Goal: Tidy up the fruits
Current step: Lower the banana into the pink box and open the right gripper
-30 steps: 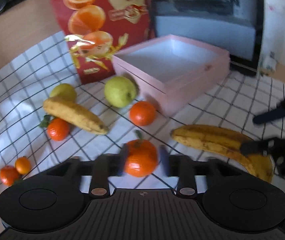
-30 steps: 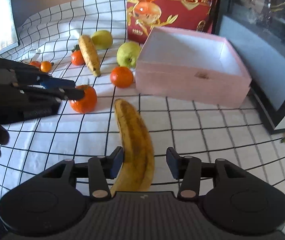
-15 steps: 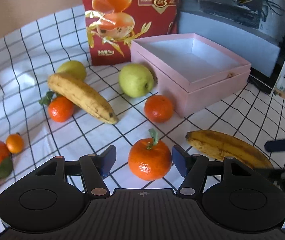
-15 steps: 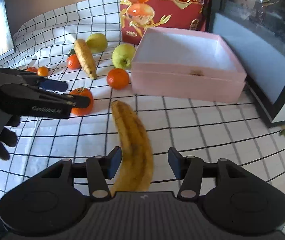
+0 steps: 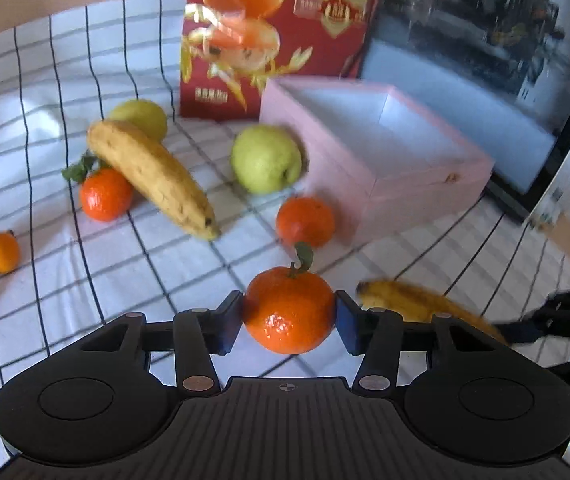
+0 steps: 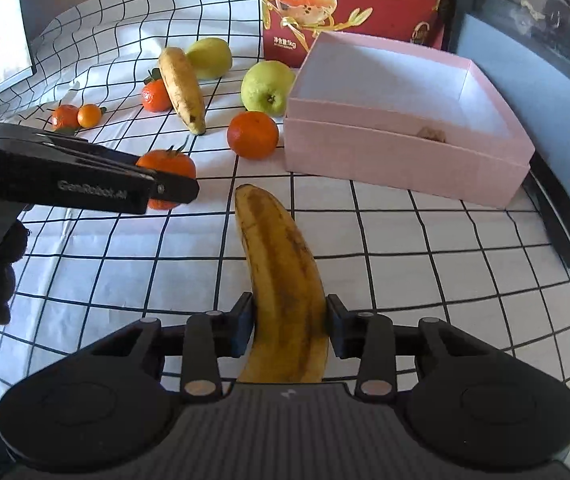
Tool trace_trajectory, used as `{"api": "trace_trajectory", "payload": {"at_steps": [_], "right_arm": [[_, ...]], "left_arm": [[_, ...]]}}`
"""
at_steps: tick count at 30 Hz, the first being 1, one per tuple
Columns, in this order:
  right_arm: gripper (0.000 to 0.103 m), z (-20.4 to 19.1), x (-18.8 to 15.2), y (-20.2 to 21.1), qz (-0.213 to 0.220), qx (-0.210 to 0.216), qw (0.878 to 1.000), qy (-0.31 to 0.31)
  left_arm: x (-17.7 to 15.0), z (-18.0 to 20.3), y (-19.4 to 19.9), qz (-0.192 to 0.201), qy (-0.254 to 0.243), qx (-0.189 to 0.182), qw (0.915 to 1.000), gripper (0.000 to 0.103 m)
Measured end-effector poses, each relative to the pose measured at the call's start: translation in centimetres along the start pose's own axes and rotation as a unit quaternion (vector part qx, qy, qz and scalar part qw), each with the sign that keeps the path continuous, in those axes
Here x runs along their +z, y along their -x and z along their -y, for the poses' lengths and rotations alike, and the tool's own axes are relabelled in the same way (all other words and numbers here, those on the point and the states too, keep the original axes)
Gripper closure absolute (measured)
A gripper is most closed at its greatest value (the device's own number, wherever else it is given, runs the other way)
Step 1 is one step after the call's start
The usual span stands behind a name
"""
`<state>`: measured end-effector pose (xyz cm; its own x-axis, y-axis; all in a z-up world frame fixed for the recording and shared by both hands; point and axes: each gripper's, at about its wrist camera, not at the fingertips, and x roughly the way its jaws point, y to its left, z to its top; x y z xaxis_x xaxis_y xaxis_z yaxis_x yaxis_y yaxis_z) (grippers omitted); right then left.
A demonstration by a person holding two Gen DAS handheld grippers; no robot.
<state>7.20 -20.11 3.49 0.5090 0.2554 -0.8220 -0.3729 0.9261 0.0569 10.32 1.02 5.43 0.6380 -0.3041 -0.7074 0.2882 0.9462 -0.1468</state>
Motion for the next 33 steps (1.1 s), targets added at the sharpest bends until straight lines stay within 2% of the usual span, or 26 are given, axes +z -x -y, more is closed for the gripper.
{"api": "trace_trajectory", "payload": {"at_steps": [3, 5, 7, 10, 12, 14, 16, 18, 21, 26, 29, 33], "right_arm": [[0.066, 1.4, 1.1, 2.1, 0.013, 0.026, 0.999, -0.026], [0.066, 2.6, 2.8, 4.7, 0.047, 0.037, 0.998, -0.025], [0.066, 3.6, 5.2, 7.2, 0.089, 0.021, 0.996, -0.008], [0.066, 5.4, 9.0, 9.8, 0.144, -0.032, 0.989, 0.021], [0.066, 6.7, 10.9, 11.0, 0.176, -0.069, 0.981, 0.037], [0.066, 8.3, 12.2, 11.6, 0.193, -0.092, 0.976, 0.04], [0.066, 9.7, 12.9, 11.7, 0.196, -0.098, 0.975, 0.036], [0.066, 10.7, 13.4, 11.3, 0.191, -0.098, 0.976, 0.034], [0.066, 12.0, 14.2, 9.3, 0.173, -0.079, 0.981, 0.034], [0.066, 13.4, 15.8, 5.4, 0.138, -0.06, 0.989, 0.017], [0.066, 13.4, 16.8, 3.9, 0.132, -0.062, 0.989, 0.028], [0.066, 13.2, 17.9, 2.3, 0.125, -0.055, 0.99, 0.04]], "left_arm": [[2.6, 0.1, 1.9, 0.044, 0.008, -0.017, 0.9989, 0.049], [4.9, 0.3, 2.8, 0.08, 0.013, -0.02, 0.9965, 0.049], [7.3, 0.7, 3.0, 0.1, 0.028, -0.027, 0.9942, 0.049], [10.7, 2.1, 2.0, 0.112, 0.033, -0.055, 0.9917, 0.049], [12.6, 3.6, -0.1, 0.1, 0.028, -0.073, 0.992, 0.049], [13.6, 5.3, -3.3, 0.07, 0.026, -0.088, 0.9933, 0.049], [14.1, 6.8, -7.0, 0.033, 0.021, -0.092, 0.995, 0.049], [13.9, 7.8, -9.6, 0.007, 0.009, -0.079, 0.9968, 0.049], [12.8, 9.0, -12.1, -0.024, -0.023, -0.064, 0.9974, 0.049], [11.3, 10.0, -14.3, -0.079, -0.089, -0.036, 0.9922, 0.049], [11.0, 9.6, -13.8, -0.085, -0.075, -0.039, 0.9928, 0.049], [10.6, 9.0, -12.2, -0.068, -0.079, -0.013, 0.9945, 0.049]]}}
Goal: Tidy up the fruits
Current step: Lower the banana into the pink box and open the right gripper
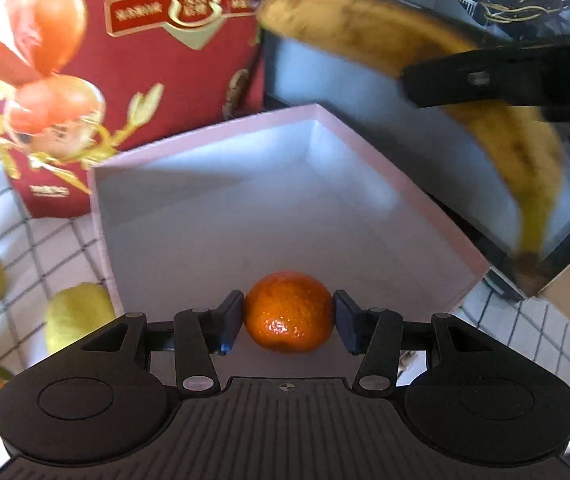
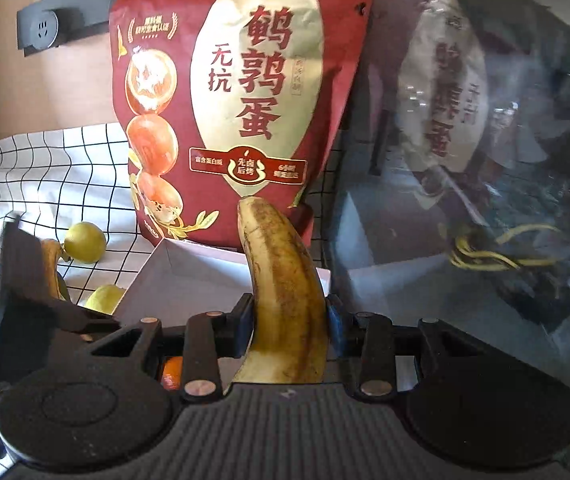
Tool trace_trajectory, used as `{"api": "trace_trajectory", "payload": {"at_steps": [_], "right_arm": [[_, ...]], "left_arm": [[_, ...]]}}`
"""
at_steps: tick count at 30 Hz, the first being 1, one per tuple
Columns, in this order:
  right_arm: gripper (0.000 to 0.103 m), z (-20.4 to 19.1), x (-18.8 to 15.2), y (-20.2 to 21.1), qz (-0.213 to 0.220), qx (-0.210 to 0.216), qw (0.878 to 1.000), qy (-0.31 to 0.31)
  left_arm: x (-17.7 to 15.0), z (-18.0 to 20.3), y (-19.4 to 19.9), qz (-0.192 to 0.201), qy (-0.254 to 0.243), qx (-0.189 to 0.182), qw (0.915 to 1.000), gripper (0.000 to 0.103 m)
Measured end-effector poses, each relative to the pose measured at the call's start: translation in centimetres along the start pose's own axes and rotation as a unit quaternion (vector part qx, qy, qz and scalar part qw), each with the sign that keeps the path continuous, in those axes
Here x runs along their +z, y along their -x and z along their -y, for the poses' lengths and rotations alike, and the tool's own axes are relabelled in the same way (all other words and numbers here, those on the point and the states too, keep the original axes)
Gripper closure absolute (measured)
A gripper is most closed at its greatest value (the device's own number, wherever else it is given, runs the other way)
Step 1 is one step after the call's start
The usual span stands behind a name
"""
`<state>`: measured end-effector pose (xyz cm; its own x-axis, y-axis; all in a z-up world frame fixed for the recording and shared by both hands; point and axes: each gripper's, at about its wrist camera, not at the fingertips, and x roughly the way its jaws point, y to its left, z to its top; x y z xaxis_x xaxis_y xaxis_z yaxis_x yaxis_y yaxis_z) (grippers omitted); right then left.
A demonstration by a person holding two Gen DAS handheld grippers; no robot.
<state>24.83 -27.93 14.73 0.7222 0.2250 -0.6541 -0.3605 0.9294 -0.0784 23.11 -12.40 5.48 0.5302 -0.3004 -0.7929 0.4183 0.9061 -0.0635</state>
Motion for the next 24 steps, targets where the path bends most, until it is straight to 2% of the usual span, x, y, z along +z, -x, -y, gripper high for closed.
{"api": "trace_trajectory", "payload": {"at_steps": [2, 4, 10, 15, 21, 24], "right_arm": [[0.066, -0.5, 0.3, -1.1, -0.006, 0.006, 1.0, 0.004], [0.066, -0.9, 0.3, -2.0, -0.015, 0.016, 1.0, 0.004], [0.066, -2.0, -0.9, -5.7, -0.057, 0.058, 0.997, 0.0], [0.066, -2.3, -2.1, -8.9, -0.088, 0.073, 0.993, 0.0], [0.066, -2.8, -3.3, -12.9, -0.13, 0.073, 0.989, -0.025], [0.066, -3.6, -3.6, -13.1, -0.127, 0.079, 0.988, -0.032]], "left_arm": [[-0.3, -0.4, 0.8, 0.011, -0.003, 0.034, 0.9994, 0.049], [-0.7, -1.3, 1.7, 0.019, 0.009, 0.048, 0.9986, 0.049], [-1.0, -2.1, 2.9, 0.023, 0.013, 0.029, 0.9993, 0.048], [-2.0, -2.6, 5.8, 0.06, 0.051, 0.02, 0.9967, 0.052], [-5.3, -4.6, 11.5, 0.117, 0.131, 0.039, 0.9837, 0.052], [-7.9, -5.8, 13.4, 0.128, 0.169, 0.059, 0.9756, 0.052]]}}
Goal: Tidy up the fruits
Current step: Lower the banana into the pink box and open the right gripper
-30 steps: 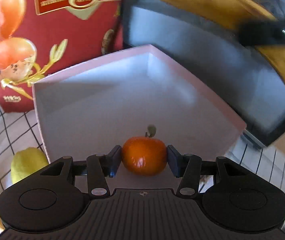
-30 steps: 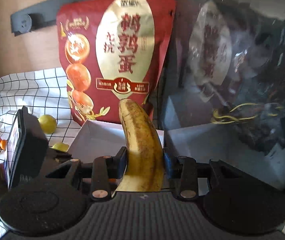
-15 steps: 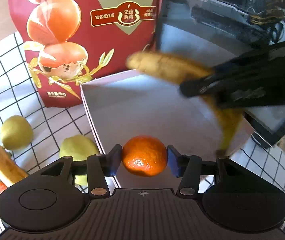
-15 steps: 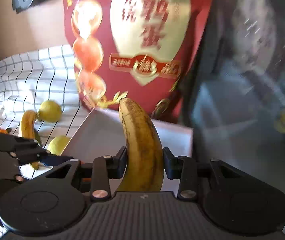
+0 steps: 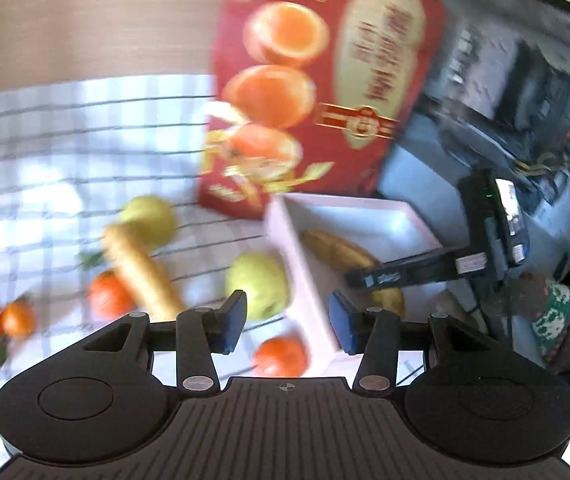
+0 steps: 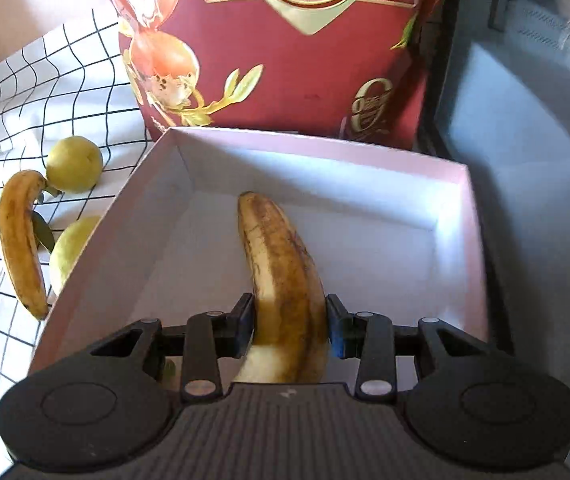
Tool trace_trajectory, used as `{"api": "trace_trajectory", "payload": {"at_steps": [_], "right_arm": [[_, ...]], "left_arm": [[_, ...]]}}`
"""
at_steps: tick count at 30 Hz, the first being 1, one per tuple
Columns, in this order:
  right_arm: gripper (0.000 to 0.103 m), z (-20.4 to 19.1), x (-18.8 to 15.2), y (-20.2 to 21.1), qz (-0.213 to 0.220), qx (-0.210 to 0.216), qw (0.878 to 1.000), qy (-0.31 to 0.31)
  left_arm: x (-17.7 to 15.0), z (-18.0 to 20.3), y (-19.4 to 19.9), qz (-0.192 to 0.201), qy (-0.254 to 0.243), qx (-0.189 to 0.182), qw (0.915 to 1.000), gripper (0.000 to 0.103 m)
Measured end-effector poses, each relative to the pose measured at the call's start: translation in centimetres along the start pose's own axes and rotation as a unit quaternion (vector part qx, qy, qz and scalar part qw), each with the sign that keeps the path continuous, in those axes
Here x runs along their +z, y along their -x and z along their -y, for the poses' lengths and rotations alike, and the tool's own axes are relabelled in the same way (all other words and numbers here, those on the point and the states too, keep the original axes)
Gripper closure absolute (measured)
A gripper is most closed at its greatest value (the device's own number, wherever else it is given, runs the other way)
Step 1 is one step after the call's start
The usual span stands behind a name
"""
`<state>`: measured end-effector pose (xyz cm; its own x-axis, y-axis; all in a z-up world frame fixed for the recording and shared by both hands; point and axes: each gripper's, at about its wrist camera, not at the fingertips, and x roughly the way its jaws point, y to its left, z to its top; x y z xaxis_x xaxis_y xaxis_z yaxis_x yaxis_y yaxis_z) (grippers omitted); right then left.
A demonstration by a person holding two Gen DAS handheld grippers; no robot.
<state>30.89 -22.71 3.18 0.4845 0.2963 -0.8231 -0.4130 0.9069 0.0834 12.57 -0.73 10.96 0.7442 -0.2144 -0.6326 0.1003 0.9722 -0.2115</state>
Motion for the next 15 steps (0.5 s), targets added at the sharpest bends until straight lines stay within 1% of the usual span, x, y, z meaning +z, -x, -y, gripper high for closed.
{"api": "trace_trajectory", "payload": {"at_steps": [4, 7, 9, 12, 13, 14, 15], "right_arm": [[0.066, -0.9, 0.0, 0.3, 0.002, 0.01, 1.0, 0.01], [0.066, -0.7, -0.3, 0.8, 0.005, 0.021, 1.0, 0.015], [0.066, -1.1, -0.2, 1.1, 0.012, 0.015, 0.999, 0.043], [0.067, -1.5, 0.0, 1.6, 0.027, -0.003, 0.995, 0.095], [0.073, -1.7, 0.0, 1.8, 0.034, 0.0, 0.993, 0.112], [0.076, -1.9, 0.2, 2.0, 0.04, 0.003, 0.992, 0.121], [0.08, -1.9, 0.4, 2.3, 0.046, 0.014, 0.991, 0.121]], "left_arm": [[-2.6, -2.6, 1.5, -0.01, 0.035, 0.025, 0.999, 0.053], [-4.2, -4.0, 1.6, -0.024, 0.061, 0.029, 0.9974, 0.053], [-5.1, -4.7, 1.5, -0.031, 0.077, 0.027, 0.9962, 0.053], [-5.6, -5.1, 1.7, -0.027, 0.082, 0.021, 0.9961, 0.053], [-5.7, -5.1, 1.8, -0.023, 0.084, 0.017, 0.9961, 0.053], [-5.9, -5.1, 1.8, -0.022, 0.085, 0.014, 0.9961, 0.053], [-6.0, -5.1, 1.9, -0.021, 0.085, 0.012, 0.9961, 0.053]]}}
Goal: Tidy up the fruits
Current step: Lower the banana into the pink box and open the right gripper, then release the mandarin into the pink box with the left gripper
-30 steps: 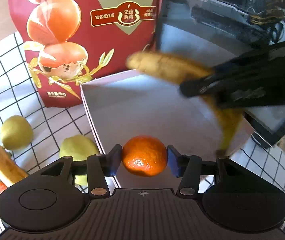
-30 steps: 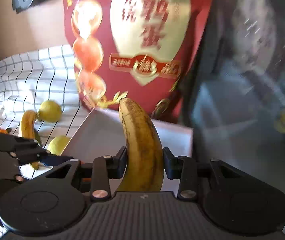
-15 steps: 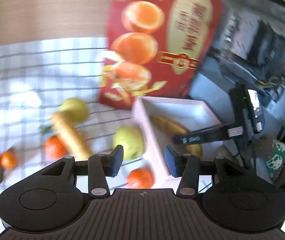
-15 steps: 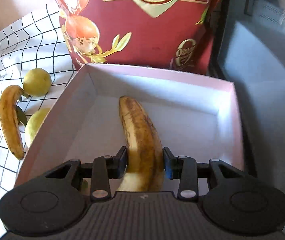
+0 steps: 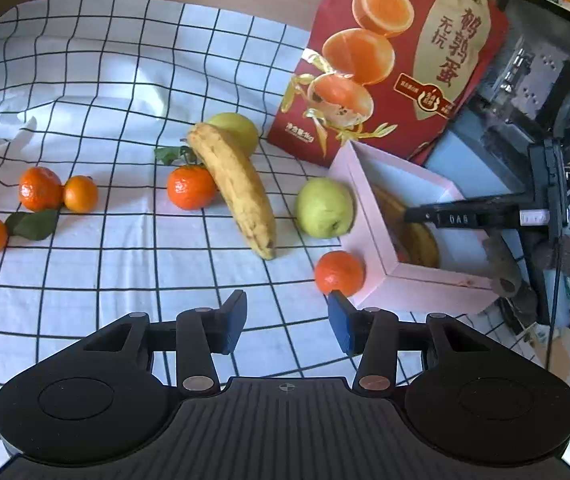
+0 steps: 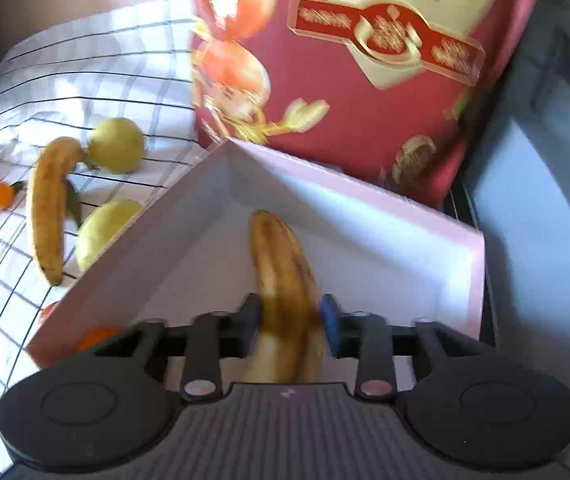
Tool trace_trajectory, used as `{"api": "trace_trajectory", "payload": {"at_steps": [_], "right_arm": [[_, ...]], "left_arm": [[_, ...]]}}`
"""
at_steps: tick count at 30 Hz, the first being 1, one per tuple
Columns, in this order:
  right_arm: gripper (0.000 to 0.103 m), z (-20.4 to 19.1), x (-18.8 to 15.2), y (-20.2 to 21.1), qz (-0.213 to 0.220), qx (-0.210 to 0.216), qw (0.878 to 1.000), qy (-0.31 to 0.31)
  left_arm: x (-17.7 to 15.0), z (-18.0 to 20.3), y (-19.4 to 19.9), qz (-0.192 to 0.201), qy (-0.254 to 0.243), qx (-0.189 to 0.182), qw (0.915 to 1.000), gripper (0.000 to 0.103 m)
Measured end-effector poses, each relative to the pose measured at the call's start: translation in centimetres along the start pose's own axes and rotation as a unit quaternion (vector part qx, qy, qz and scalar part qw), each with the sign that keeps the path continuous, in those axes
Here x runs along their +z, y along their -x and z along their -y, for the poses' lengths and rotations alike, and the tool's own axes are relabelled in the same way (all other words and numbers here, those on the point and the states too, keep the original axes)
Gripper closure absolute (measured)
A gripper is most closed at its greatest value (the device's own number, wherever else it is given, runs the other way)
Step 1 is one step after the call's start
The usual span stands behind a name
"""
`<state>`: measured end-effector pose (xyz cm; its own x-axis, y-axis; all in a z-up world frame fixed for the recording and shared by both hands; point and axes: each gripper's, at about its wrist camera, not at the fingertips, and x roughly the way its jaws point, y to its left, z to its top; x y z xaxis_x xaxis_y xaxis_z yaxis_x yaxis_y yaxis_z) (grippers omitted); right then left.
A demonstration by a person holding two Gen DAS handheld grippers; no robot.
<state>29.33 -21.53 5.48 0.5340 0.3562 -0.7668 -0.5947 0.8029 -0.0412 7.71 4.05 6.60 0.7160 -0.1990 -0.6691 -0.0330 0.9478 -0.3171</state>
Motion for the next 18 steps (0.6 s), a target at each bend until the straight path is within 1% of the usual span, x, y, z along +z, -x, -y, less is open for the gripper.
{"api": "trace_trajectory", "payload": {"at_steps": [3, 5, 9, 12, 14, 15, 18], "right_arm": [[0.08, -0.4, 0.7, 0.7, 0.016, 0.057, 0.998, -0.014], [0.08, -1.6, 1.0, 1.0, 0.018, 0.052, 0.998, -0.001], [0.079, -2.5, 1.2, 2.5, 0.024, 0.05, 0.998, -0.022], [0.077, -4.0, 0.5, 4.2, 0.029, 0.046, 0.998, -0.016], [0.072, -5.2, -0.3, 5.6, 0.041, 0.04, 0.998, -0.009], [0.066, -5.7, -0.8, 6.3, 0.047, 0.036, 0.998, -0.008], [0.061, -6.9, -2.8, 8.3, 0.056, 0.023, 0.998, -0.011]], "left_arm": [[-0.5, -0.1, 0.4, -0.002, -0.002, -0.002, 1.0, 0.053], [-0.6, -0.3, 0.6, -0.002, -0.001, -0.002, 1.0, 0.053], [-0.7, -1.2, 0.9, 0.002, 0.013, 0.006, 0.9999, 0.053], [-0.3, -1.3, 0.4, 0.001, 0.022, 0.007, 0.9997, 0.053], [0.2, -0.7, -0.1, 0.003, 0.005, -0.009, 0.9999, 0.053], [0.5, -0.2, -0.4, 0.005, -0.012, -0.018, 0.9997, 0.053], [1.2, 1.3, -2.1, 0.002, -0.071, -0.031, 0.997, 0.053]]}}
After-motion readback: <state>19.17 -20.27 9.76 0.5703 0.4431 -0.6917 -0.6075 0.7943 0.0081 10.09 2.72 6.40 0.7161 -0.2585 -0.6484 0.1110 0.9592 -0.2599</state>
